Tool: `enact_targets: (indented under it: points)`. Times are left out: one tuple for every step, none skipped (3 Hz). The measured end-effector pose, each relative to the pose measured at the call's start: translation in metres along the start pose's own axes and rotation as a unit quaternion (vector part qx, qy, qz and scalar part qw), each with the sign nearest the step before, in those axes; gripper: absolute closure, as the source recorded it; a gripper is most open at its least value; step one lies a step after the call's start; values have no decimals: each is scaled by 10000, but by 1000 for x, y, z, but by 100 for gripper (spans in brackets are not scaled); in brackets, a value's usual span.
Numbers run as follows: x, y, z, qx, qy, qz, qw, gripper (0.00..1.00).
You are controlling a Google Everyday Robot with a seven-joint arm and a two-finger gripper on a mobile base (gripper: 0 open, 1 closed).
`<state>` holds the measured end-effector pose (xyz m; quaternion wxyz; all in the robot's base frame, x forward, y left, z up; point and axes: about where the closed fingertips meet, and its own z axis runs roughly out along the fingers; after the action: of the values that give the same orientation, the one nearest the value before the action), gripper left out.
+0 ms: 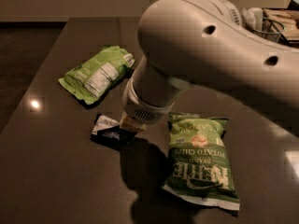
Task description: Move rxbar blueberry near green jalapeno chip bag
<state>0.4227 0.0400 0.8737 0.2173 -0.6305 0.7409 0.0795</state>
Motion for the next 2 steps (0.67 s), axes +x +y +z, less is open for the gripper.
enact_targets:
  points:
    - [34, -17, -16, 130, 205, 127, 9996, 100]
    - [68, -24, -30, 182, 394, 243, 9988, 82]
